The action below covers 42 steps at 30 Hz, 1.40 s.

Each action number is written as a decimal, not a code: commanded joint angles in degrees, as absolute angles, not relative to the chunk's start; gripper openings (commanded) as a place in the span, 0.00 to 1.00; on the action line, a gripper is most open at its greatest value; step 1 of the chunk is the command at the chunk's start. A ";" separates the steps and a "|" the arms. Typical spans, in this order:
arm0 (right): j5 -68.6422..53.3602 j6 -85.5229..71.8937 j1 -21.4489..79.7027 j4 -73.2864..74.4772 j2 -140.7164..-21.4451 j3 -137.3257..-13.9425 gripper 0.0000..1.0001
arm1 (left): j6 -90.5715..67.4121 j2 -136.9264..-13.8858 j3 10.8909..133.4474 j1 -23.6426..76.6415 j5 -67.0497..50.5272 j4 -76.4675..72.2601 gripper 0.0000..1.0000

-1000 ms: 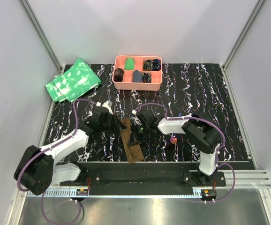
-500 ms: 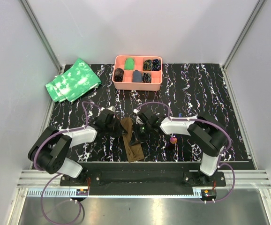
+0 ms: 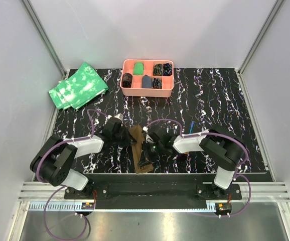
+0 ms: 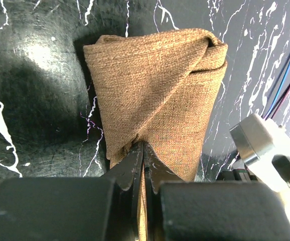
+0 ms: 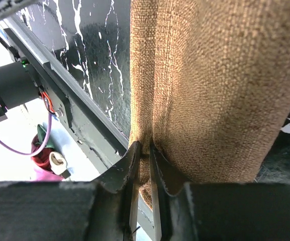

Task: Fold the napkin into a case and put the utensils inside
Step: Smooth out the smaller rectangle-folded napkin at the center of the board, then pick up the smaller rectangle-folded napkin from the center of the board.

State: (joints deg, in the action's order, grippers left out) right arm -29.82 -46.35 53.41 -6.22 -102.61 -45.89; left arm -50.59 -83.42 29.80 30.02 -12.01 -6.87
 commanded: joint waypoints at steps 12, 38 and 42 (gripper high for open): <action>-15.74 -34.81 54.14 17.74 -89.48 -53.61 0.43 | -48.08 -81.30 29.79 29.09 -8.09 -1.76 0.04; -8.53 -23.74 56.07 27.59 -101.51 -71.96 0.78 | -44.48 -57.76 36.83 22.33 -5.46 17.83 0.09; -6.07 -23.47 57.48 31.88 -106.15 -77.33 0.79 | -42.63 -49.60 38.40 19.17 -0.54 26.70 0.11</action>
State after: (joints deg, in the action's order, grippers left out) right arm -9.85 -25.67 55.72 27.09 -102.63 -71.16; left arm -45.71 -56.47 34.83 21.61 -6.98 17.47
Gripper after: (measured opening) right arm 0.783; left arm 0.099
